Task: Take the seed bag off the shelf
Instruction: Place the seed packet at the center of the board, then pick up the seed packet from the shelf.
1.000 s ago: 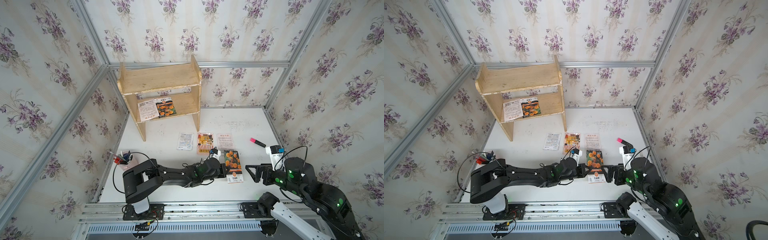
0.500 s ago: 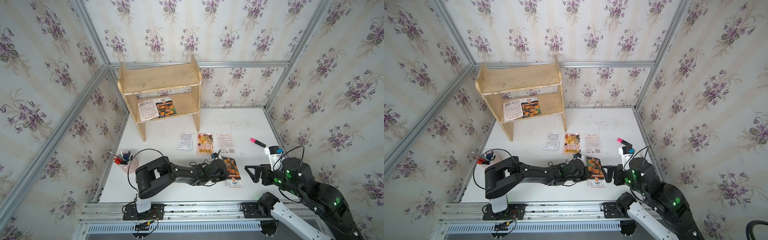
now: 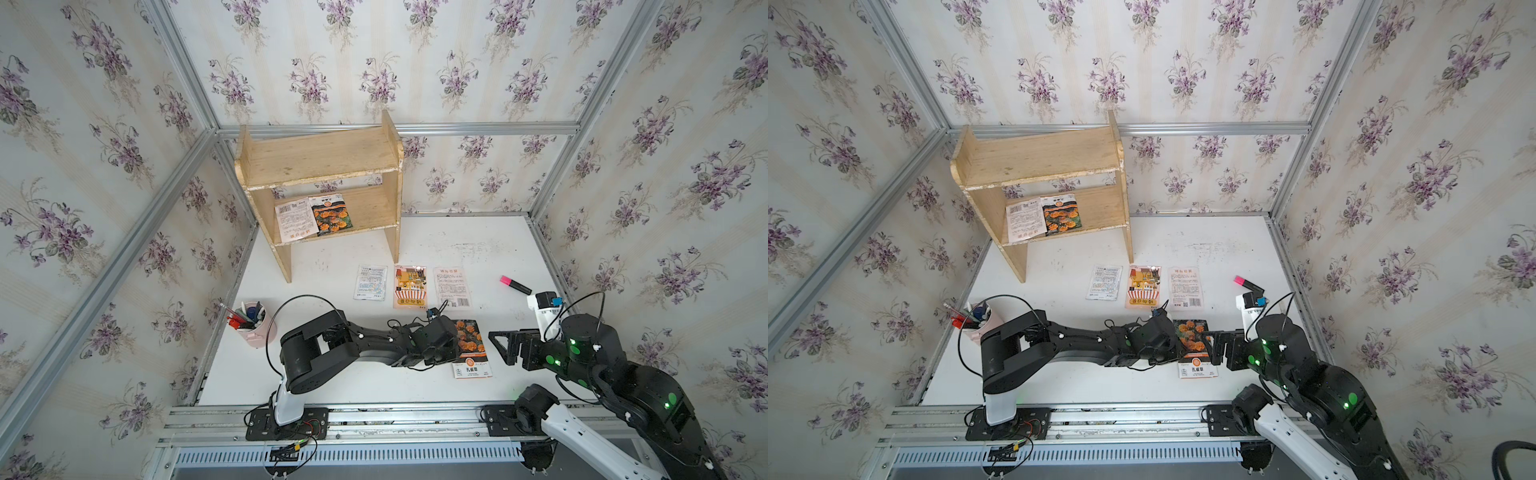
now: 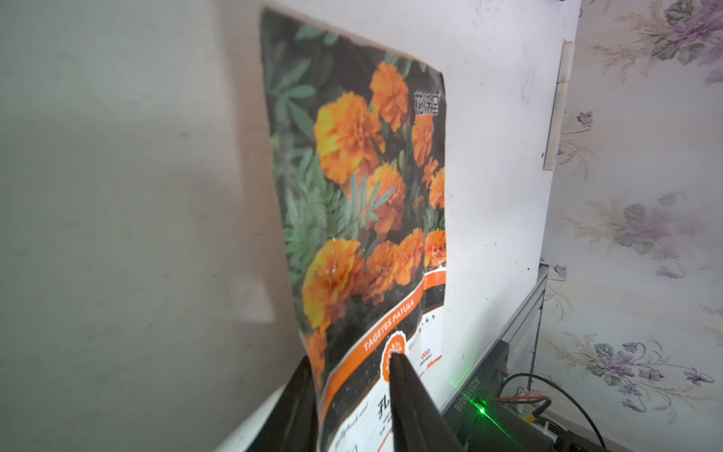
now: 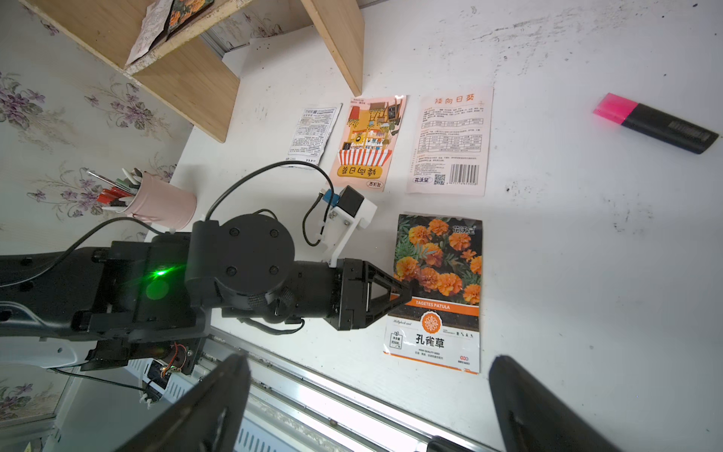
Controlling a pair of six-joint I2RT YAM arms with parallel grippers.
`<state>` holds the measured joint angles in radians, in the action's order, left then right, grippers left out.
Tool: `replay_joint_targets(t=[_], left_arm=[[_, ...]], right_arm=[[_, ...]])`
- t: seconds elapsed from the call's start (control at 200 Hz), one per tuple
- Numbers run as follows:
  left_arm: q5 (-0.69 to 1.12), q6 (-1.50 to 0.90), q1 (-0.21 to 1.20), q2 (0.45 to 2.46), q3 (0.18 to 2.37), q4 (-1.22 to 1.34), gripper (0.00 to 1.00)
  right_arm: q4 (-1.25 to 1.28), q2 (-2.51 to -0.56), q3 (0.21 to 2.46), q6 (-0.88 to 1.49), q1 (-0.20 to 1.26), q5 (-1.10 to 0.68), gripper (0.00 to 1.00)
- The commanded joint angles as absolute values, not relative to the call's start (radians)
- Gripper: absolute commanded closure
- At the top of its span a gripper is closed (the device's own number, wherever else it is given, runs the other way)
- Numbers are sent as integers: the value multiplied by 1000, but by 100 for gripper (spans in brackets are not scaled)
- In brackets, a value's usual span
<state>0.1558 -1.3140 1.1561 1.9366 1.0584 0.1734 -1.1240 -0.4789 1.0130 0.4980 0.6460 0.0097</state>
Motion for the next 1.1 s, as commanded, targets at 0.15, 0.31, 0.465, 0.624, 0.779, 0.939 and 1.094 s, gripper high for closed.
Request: replay_joint_targets(t=[0.15, 0.31, 0.465, 0.624, 0.779, 0.939, 1.094], left_arm=[[135, -1286, 1122, 1876, 1023, 85, 42], [115, -1171, 1102, 1768, 1010, -17, 29], [84, -985, 1100, 1640, 1054, -229, 3], [2, -826, 1101, 1493, 1046, -387, 0], [-133, -701, 1100, 1313, 1041, -523, 0], [-288, -653, 1091, 1152, 1049, -651, 0], [-435, -598, 1047, 1041, 1058, -737, 0]], right_arm=[[-1090, -480, 1010, 499, 647, 7, 0], [-958, -460, 941, 459, 647, -128, 0], [-788, -466, 846, 455, 647, -282, 0], [-645, -487, 793, 442, 647, -337, 0], [-467, -550, 763, 450, 647, -353, 0], [-319, -674, 769, 441, 651, -347, 0], [-227, -775, 805, 415, 689, -309, 0]])
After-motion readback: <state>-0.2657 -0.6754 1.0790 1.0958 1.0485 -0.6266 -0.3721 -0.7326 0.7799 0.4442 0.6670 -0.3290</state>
